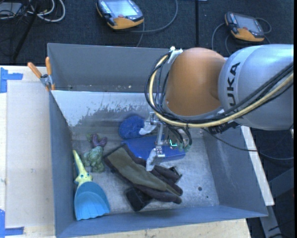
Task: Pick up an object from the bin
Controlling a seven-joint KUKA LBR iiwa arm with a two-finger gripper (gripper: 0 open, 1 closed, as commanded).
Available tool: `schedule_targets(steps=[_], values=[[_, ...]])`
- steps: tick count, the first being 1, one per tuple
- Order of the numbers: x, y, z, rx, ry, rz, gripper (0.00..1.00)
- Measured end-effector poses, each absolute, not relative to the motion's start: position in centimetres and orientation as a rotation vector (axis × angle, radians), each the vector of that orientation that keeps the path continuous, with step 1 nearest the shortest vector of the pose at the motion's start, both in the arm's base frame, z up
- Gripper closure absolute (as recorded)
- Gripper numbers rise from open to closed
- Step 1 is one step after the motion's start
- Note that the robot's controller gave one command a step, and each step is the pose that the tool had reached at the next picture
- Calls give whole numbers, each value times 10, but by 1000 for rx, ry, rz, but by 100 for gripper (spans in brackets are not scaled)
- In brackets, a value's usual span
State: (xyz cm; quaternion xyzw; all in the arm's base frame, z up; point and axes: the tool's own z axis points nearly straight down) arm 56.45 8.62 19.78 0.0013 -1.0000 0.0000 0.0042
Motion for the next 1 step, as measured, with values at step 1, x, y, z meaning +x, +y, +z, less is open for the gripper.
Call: schedule_targets(steps=[1], values=[[566,86,202,1,-3140,-1,0]])
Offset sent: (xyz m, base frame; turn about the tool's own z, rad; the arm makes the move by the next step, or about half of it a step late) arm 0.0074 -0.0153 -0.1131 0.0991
